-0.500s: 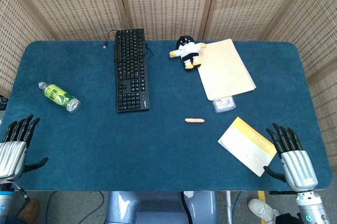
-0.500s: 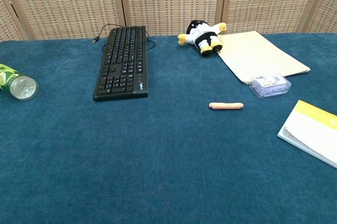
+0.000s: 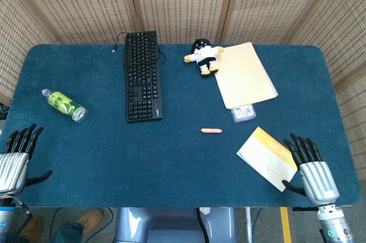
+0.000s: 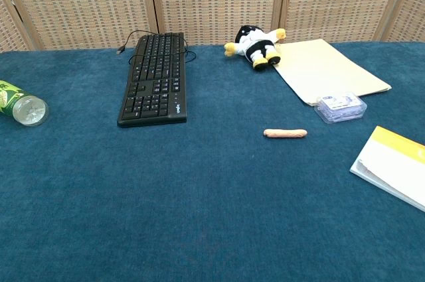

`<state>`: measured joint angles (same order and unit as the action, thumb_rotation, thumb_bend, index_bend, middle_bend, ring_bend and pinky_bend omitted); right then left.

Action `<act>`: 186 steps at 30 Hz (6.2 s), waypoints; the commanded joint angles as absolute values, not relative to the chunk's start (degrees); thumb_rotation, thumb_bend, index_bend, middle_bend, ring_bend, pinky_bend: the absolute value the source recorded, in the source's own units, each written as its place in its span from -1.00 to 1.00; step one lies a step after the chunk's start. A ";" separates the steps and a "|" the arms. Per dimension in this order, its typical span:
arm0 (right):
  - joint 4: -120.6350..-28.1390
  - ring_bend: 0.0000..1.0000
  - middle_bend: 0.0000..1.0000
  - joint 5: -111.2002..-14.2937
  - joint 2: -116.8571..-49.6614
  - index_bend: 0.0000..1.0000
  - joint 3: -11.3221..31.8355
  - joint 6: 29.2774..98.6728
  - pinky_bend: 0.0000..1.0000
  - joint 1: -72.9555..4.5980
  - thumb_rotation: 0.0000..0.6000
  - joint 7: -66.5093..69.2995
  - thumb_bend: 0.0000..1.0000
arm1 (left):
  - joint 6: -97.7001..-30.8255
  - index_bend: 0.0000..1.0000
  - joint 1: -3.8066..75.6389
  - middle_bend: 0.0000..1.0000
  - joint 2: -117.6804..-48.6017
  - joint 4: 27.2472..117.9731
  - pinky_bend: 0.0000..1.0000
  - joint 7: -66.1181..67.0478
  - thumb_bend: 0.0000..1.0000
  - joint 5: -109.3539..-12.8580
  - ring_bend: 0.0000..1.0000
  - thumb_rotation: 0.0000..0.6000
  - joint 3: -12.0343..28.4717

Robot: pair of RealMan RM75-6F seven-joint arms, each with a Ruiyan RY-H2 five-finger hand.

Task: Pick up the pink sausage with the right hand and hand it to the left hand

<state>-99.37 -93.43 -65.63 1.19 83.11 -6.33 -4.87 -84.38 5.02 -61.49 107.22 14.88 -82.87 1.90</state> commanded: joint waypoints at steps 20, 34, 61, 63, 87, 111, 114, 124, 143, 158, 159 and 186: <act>-90.36 -1.00 -1.00 -60.67 -82.66 -0.25 16.24 49.51 -1.00 -37.71 1.00 -10.21 -0.34 | -81.13 -1.00 7.33 -1.00 -64.82 104.62 -1.00 19.11 -1.00 -75.49 -1.00 1.00 4.36; -79.40 -1.00 -1.00 -54.49 -92.33 -0.21 13.58 48.50 -1.00 -43.83 1.00 -18.76 -0.10 | -79.68 -1.00 8.13 -1.00 -64.92 103.42 -1.00 18.40 -1.00 -72.67 -1.00 1.00 5.06; -67.58 -1.00 -1.00 -51.45 -97.85 -0.07 12.11 47.41 -1.00 -44.75 1.00 -18.93 -0.03 | -79.74 -1.00 8.58 -1.00 -65.04 102.96 -1.00 18.28 -1.00 -71.83 -1.00 1.00 4.86; -67.07 -1.00 -1.00 -51.33 -98.22 -0.05 12.28 47.17 -1.00 -44.63 1.00 -18.22 -0.02 | -79.78 -1.00 8.59 -1.00 -65.06 102.88 -1.00 18.22 -1.00 -71.79 -1.00 1.00 4.86; -65.57 -1.00 -1.00 -51.11 -99.42 0.11 14.07 45.21 -1.00 -44.98 1.00 -14.19 0.02 | -79.52 -1.00 8.95 -1.00 -65.46 102.31 -1.00 18.59 -1.00 -70.81 -1.00 1.00 4.83; -84.17 -1.00 -0.91 -41.21 -91.97 0.31 21.23 45.37 -1.00 -47.28 1.00 -12.33 0.30 | -78.46 -1.00 9.49 -1.00 -64.91 102.44 -1.00 17.17 -1.00 -70.78 -1.00 1.00 4.77; -85.59 -1.00 -0.90 -37.22 -91.88 0.31 22.95 45.43 -1.00 -49.33 1.00 -13.06 0.31 | -78.19 -1.00 9.65 -1.00 -64.93 102.32 -1.00 17.08 -1.00 -70.84 -1.00 1.00 4.73; -89.39 -1.00 -0.88 -19.49 -92.42 0.32 28.91 46.01 -1.00 -59.31 1.00 -15.02 0.33 | -76.80 -1.00 11.32 -1.00 -64.83 100.19 -1.00 13.39 -1.00 -73.43 -1.00 1.00 5.53; -88.19 -1.00 -0.87 -7.91 -97.94 0.33 31.07 49.98 -1.00 -71.87 1.00 -15.76 0.35 | -65.24 -0.60 27.28 -1.00 -59.54 97.51 -1.00 7.76 -0.74 -87.35 -1.00 1.00 10.22; -90.55 -1.00 -0.86 -8.52 -97.03 0.34 29.85 51.10 -1.00 -70.87 1.00 -14.45 0.36 | -65.88 -0.17 33.34 -1.00 -73.17 91.23 -1.00 8.57 -0.37 -90.57 -1.00 1.00 10.18; -90.60 -1.00 -0.86 -8.45 -96.99 0.34 29.81 51.09 -1.00 -70.90 1.00 -14.44 0.36 | -65.69 -0.17 33.66 -1.00 -73.60 91.25 -1.00 8.89 -0.38 -90.39 -1.00 1.00 10.24; -90.64 -1.00 -0.86 -8.35 -96.56 0.35 28.92 50.88 -1.00 -71.20 1.00 -13.89 0.36 | -65.41 -0.03 36.91 -1.00 -80.33 90.54 -1.00 14.85 -0.37 -87.81 -1.00 1.00 9.37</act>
<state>-90.64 -8.35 -96.57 28.92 50.88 -71.21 -13.90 -65.36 36.88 -80.28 90.58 14.80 -87.87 9.34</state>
